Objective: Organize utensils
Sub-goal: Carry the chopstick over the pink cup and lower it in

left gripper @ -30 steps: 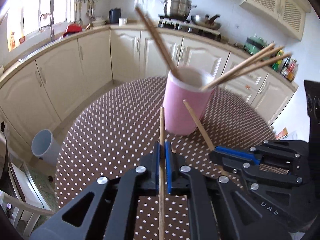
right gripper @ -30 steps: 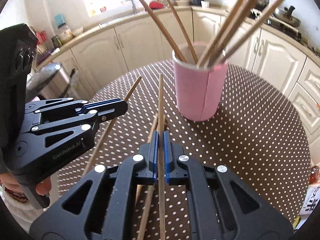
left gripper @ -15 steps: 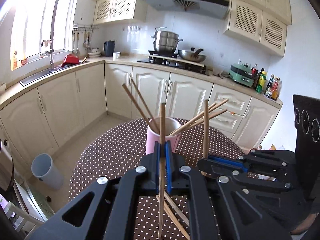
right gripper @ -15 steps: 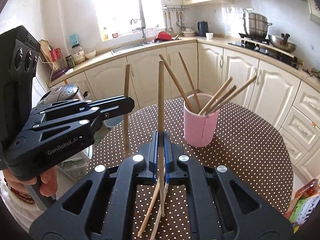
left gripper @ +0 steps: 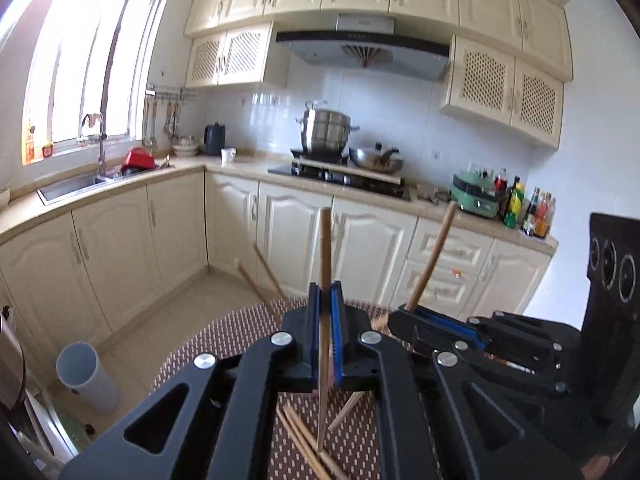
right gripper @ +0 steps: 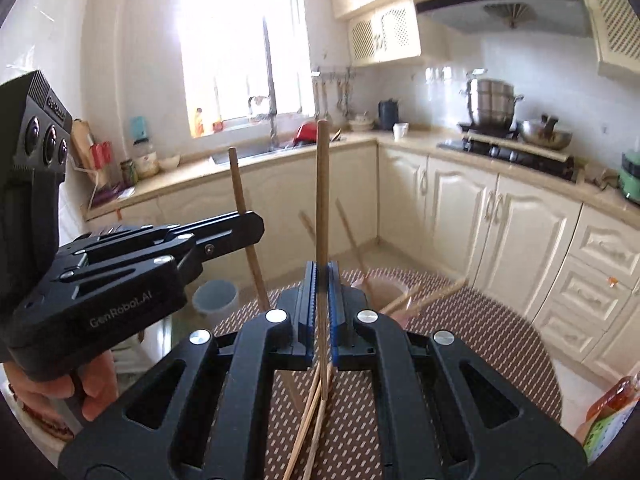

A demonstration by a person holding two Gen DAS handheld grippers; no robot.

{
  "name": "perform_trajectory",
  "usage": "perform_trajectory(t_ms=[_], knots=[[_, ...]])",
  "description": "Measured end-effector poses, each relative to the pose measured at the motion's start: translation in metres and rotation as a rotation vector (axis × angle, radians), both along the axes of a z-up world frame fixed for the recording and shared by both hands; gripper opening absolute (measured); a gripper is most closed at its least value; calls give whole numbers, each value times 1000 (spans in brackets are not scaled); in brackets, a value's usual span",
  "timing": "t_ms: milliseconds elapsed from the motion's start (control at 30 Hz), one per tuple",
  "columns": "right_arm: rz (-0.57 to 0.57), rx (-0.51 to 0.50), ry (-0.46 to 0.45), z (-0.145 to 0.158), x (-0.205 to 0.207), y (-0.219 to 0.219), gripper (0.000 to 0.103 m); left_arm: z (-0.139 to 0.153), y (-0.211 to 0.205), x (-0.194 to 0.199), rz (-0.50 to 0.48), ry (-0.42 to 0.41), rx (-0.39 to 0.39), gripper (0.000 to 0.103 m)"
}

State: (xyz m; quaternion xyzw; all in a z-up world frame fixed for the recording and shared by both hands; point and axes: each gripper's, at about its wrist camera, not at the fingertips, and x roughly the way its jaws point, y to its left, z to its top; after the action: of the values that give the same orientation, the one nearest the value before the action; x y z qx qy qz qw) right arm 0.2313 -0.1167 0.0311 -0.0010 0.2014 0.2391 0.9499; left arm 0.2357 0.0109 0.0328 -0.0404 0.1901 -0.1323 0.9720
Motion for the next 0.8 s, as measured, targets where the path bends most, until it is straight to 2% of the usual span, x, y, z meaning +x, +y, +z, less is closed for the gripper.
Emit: perform_trajectory(t_ms=[233, 400, 633, 800], knots=[[-68, 7, -93, 23, 19, -1, 6, 31, 4, 27, 36, -81, -65, 6], [-114, 15, -146, 31, 32, -1, 6, 42, 5, 42, 45, -119, -106, 6], [-144, 9, -151, 25, 47, -1, 6, 45, 3, 59, 76, -181, -128, 6], [-150, -14, -133, 13, 53, 4, 6, 30, 0, 70, 83, -193, -111, 6]])
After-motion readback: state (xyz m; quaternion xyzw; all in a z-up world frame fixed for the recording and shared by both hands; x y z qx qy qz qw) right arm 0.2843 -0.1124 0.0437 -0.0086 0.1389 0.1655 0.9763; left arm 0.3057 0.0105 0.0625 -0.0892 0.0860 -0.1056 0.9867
